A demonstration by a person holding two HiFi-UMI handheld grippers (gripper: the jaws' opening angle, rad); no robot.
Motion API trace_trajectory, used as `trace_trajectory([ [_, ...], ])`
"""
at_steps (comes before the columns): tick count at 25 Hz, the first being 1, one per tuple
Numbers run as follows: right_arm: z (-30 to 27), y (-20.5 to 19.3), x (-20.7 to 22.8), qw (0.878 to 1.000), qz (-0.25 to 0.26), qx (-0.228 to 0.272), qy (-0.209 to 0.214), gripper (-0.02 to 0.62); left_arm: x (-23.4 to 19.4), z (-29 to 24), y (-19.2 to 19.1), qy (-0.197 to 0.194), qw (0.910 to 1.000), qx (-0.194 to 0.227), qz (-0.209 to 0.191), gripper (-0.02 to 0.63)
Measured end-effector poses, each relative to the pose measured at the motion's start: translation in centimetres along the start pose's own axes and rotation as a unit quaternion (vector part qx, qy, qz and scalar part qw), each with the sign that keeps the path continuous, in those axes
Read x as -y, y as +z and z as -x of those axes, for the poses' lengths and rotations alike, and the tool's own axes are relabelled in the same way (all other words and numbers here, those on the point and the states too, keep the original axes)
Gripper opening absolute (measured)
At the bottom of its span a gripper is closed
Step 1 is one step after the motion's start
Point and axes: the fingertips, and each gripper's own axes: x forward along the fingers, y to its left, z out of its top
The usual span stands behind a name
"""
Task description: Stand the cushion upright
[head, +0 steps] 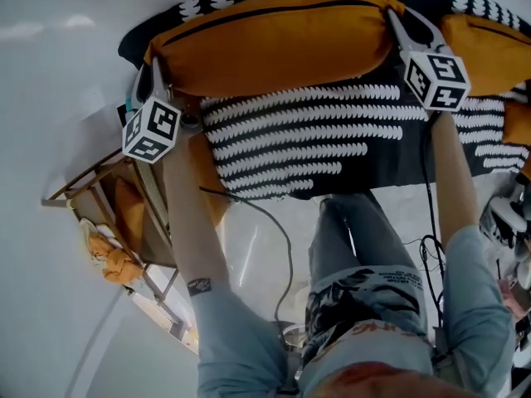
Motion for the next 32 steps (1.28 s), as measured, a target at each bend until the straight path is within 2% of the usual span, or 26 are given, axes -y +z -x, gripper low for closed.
trace_trajectory([
  [3,2.5,1.3,1.4,0.999,-0.027,0.030,-0.005,0.104,1.8,2.4,2.0,0.007,0.9987,0.021,-0.045,0.103],
  [4,3.5,1.6,1.9,0.998,-0.043,0.042,-0.011,0.151,2.2,3.2,2.4,0.012,0.9984,0.026,-0.048,0.118],
  [6,5.3,1.9,2.4,0.995,-0.076,0.058,-0.018,0.198,2.4,5.1,2.6,0.029,0.9981,0.035,-0.041,0.166],
  [8,6.9,2.2,1.8,0.994,-0.087,0.066,-0.017,0.198,2.6,6.9,2.8,0.039,0.9976,0.047,-0.033,0.163],
  [11,9.8,3.6,-0.3,0.993,-0.078,0.085,0.000,0.196,4.6,9.8,3.4,0.026,0.9970,0.070,-0.021,0.130],
  [14,13.9,5.4,-3.4,0.992,-0.072,0.106,0.019,0.157,8.1,13.8,4.3,-0.008,0.9956,0.093,-0.007,0.043],
  [18,20.1,7.8,-8.4,0.986,-0.082,0.142,0.040,0.109,12.0,20.7,6.8,-0.047,0.9896,0.136,0.010,0.012],
  [23,29.4,9.9,-13.3,0.977,-0.101,0.179,0.056,0.011,15.6,31.8,9.2,-0.062,0.9818,0.177,0.027,0.011],
  [27,36.4,11.9,-17.0,0.968,-0.120,0.202,0.088,0.005,17.8,40.1,11.1,-0.069,0.9764,0.201,0.037,0.011],
  [32,44.5,13.6,-21.3,0.963,-0.116,0.217,0.112,0.003,20.5,49.1,12.3,-0.086,0.9715,0.221,0.009,0.009],
])
